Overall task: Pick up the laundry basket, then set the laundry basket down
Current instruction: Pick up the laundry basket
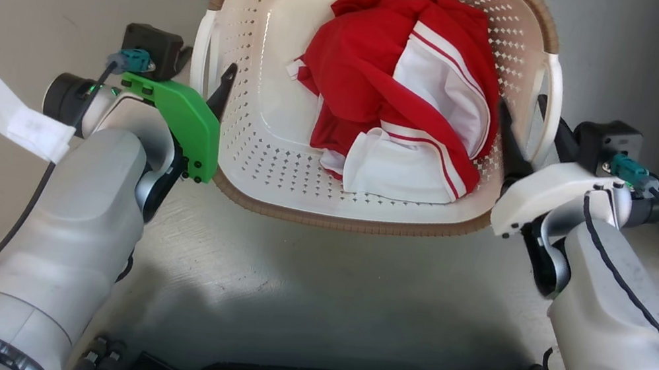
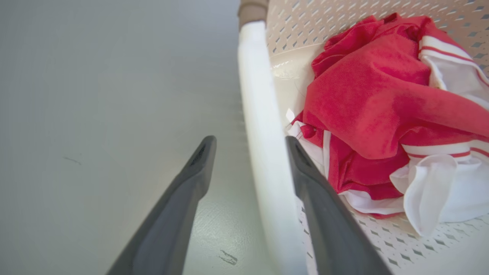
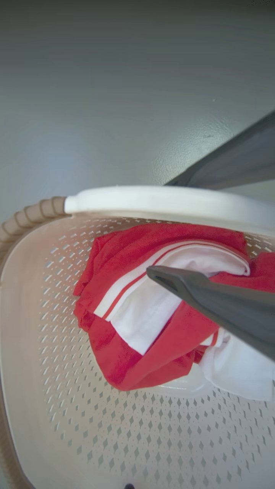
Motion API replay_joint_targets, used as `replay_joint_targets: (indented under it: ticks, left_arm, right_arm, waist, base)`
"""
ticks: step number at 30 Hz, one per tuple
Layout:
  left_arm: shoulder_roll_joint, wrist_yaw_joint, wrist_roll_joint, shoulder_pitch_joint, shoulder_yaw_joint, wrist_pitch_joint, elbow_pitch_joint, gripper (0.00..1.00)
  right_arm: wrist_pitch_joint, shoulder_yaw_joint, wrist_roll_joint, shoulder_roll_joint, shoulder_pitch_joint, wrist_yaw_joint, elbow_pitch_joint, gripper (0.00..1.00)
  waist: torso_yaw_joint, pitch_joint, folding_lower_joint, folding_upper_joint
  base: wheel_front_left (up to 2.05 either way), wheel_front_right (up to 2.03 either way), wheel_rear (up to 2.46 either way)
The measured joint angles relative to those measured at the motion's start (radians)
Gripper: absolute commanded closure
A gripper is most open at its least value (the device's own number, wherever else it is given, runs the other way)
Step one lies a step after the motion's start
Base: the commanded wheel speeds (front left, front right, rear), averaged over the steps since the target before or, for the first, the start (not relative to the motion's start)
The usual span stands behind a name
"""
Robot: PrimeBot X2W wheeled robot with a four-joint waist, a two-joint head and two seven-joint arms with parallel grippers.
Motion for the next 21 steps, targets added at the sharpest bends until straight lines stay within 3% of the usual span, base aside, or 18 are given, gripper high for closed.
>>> replay_joint_targets:
  ticks: [21]
  left_arm:
    - [-0.013, 0.001, -0.125, -0.034, -0.071, 0.047, 0.067, 1.0]
  right_arm:
    - [0.0, -0.019, 0.021, 0.01, -0.04, 0.018, 0.107, 1.0]
  waist:
    - [0.006, -0.044, 0.0, 0.0]
  base:
    - [0.0, 0.0, 0.0]
